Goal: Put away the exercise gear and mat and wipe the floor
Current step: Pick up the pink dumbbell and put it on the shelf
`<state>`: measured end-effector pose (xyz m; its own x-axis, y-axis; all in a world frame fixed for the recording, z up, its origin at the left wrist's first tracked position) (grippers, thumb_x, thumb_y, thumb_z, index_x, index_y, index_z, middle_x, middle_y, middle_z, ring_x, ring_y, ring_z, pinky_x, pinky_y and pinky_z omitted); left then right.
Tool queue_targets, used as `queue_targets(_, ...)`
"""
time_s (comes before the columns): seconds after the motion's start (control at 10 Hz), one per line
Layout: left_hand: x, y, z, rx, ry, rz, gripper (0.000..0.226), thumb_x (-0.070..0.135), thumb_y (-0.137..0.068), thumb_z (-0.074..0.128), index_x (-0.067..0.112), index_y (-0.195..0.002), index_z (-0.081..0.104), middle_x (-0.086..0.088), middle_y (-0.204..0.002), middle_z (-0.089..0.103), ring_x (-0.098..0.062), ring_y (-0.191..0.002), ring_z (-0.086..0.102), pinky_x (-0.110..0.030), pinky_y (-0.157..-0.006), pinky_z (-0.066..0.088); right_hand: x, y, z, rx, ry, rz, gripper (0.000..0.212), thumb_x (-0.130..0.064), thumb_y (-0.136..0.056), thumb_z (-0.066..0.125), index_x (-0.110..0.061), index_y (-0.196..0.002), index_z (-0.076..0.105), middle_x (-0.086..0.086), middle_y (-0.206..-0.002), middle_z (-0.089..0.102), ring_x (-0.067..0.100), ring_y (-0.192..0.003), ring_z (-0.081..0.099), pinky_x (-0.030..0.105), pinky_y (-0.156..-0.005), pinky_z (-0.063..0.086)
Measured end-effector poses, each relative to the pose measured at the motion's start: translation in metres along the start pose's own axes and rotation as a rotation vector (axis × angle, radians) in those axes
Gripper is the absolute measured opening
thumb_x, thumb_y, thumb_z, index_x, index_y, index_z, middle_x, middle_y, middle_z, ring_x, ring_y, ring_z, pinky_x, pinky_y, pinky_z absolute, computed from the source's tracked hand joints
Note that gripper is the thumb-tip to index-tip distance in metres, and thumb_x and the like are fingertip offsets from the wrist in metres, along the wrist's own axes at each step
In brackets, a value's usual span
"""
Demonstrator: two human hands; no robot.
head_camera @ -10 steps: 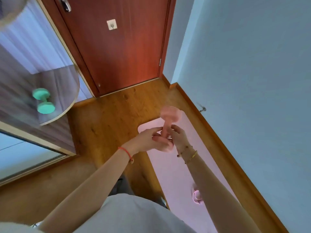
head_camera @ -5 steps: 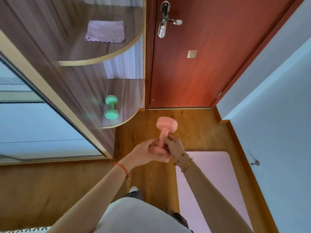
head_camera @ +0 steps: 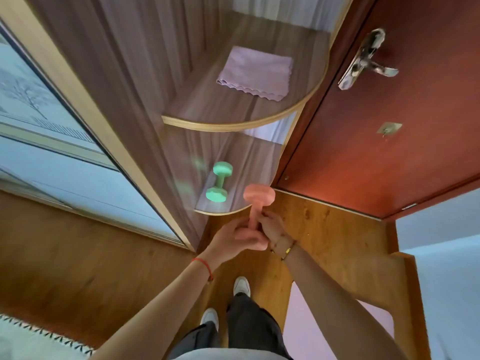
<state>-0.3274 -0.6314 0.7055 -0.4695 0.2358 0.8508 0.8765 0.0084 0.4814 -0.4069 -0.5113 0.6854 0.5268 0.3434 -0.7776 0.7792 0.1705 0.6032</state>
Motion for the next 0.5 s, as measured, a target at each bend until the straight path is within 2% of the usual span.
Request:
queue_targets(0.1,0.002,-0.036,-0.009,0.090,0.003,-0.029,0.027,0.038,-0.086,0.075,0.026,-0.108,0.065,0.014,-0.095,0.069,-0.002,-0.095,0.064,-0.019,-0.086,0.052,-0.010,-0.047,-0.002,-0.010,0.039,0.034,0.020,-0.006,-0.096,0.050,-0.005,-0.084,0.065,0.010,-0.083,0.063,0.023,-0.081,0.060,0.037,-0.075,0.053)
queue_targets(0.2,-0.001,-0.066,-0.014,0.229,0.121,-0.064,0.047,0.026,-0.083,0.080,0.021,-0.125,0.059,0.006,-0.115,0.062,-0.015,-0.110,0.062,-0.024,-0.093,0.051,-0.013,-0.097,-0.001,-0.015,0.017,0.106,0.025,0.004,-0.092,0.044,-0.006,-0.082,0.065,0.014,-0.089,0.065,0.027,-0.084,0.061,0.040,-0.077,0.055)
queue_targets(0.3,-0.019,-0.098,-0.015,0.366,0.230,-0.179,0.064,0.030,-0.084,0.079,0.016,-0.139,0.051,0.003,-0.124,0.054,-0.017,-0.114,0.055,-0.025,-0.093,0.047,-0.010,-0.148,0.005,0.026,0.000,0.149,0.026,0.005,-0.090,0.041,0.000,-0.090,0.067,0.021,-0.102,0.067,0.034,-0.095,0.065,0.049,-0.090,0.054)
queue_targets(0.4,-0.042,-0.129,-0.012,0.340,0.351,-0.295,0.068,0.033,-0.089,0.073,0.014,-0.146,0.042,-0.008,-0.143,0.052,-0.025,-0.124,0.056,-0.037,-0.104,0.049,0.000,-0.191,0.011,0.023,0.096,0.182,0.027,-0.002,-0.090,0.043,-0.009,-0.079,0.066,0.022,-0.106,0.070,0.037,-0.101,0.066,0.052,-0.092,0.054)
queue_targets(0.5,-0.062,-0.154,-0.011,0.305,0.466,-0.312,0.056,0.023,-0.097,0.063,0.006,-0.146,0.042,-0.016,-0.150,0.048,-0.032,-0.137,0.049,-0.042,-0.109,0.044,0.012,-0.230,0.018,0.022,0.160,0.160,0.025,-0.007,-0.092,0.046,-0.010,-0.075,0.064,0.018,-0.098,0.070,0.033,-0.091,0.067,0.048,-0.088,0.055)
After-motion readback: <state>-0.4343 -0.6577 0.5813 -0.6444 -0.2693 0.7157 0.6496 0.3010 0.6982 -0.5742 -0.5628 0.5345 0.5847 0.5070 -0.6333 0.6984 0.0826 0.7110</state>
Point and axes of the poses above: each hand's wrist, its own y-axis away from the middle knuckle, its own z-axis out of the palm, x = y × z, the point moved 1 cm from there along -y, towards the middle knuckle
